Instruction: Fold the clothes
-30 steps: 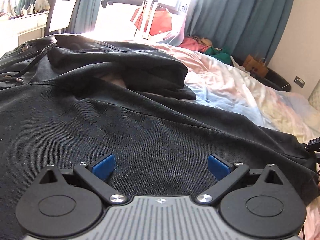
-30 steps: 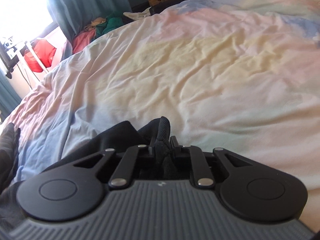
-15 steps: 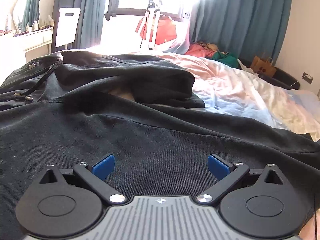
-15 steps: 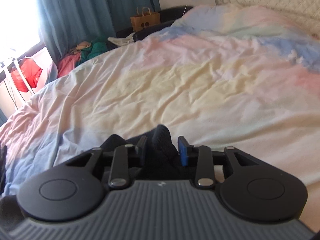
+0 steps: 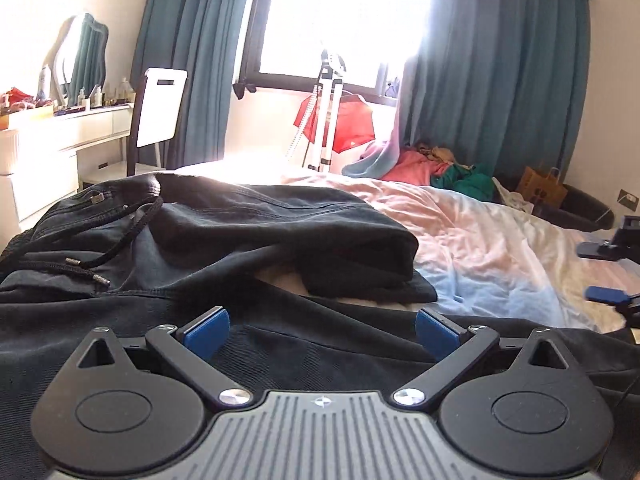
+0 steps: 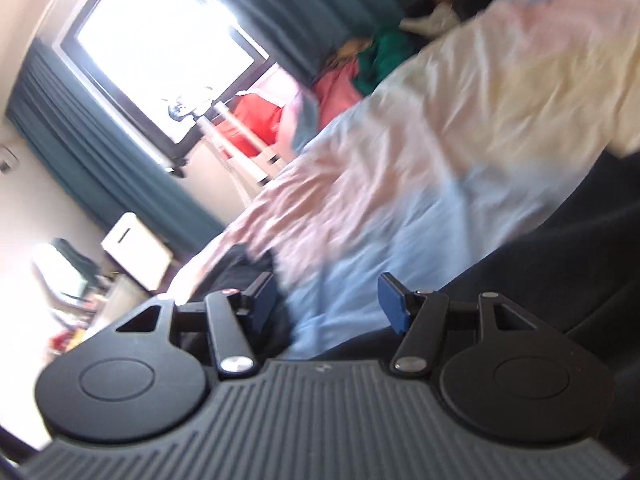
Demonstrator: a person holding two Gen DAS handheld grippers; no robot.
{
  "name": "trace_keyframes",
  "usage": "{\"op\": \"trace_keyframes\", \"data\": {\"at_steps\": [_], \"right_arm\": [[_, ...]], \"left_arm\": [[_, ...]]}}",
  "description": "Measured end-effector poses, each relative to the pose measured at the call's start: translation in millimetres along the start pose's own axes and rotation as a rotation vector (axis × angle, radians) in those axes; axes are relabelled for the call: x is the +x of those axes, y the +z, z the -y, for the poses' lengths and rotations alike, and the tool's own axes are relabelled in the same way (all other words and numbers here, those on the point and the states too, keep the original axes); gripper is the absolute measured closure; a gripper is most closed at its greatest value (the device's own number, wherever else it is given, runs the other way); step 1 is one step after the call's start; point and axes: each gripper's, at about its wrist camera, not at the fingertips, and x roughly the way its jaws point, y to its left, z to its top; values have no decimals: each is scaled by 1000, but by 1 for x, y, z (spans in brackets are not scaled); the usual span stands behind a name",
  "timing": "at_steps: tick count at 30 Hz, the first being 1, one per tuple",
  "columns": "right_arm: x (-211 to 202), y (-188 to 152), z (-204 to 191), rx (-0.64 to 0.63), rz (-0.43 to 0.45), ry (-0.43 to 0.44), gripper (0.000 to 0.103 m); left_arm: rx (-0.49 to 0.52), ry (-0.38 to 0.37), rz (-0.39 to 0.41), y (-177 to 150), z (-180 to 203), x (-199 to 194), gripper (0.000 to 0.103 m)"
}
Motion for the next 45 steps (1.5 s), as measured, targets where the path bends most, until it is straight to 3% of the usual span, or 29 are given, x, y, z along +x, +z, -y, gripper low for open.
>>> {"op": "trace_keyframes", "data": {"at_steps": [1,5,10,14,16,17,21,28,35,38,41,45], "right_arm": [[22,-8,-2,76,-49,48,43],[103,-47,-10,308,-163,62,54],[161,-79,-8,473,-215,-3,60],[177,-81,-6,516,-134,-58,68],[183,-83,-6,533,-104,-91,93],[185,-83,-5,538,-91,-103,94],[173,-68,-12,459,-12,-106,96],[109,10,13,346,154,-142,96],[31,91,93,334,356,-258,96],[10,111,128,348,406,-276,96],[8,106,161,391,358,-282,96],[16,91,192,492,286,-226,94]], "left_arm": [[-29,-7,-11,-1,-7,3,2],[-141,-11,-79,-6,-31,21,2],[-251,0,-117,-13,-52,37,2],[-249,-8,-115,-15,-53,41,2],[-248,-11,-115,-17,-53,43,2],[-247,-13,-114,-17,-54,44,2],[-245,-20,-113,-20,-55,48,2],[-224,-29,-108,-22,-51,47,2],[-122,-50,-93,-28,-28,44,2],[-94,-54,-99,-31,-19,45,2],[-67,-57,-105,-33,-10,45,2],[-30,-62,-113,-37,1,45,2]]}}
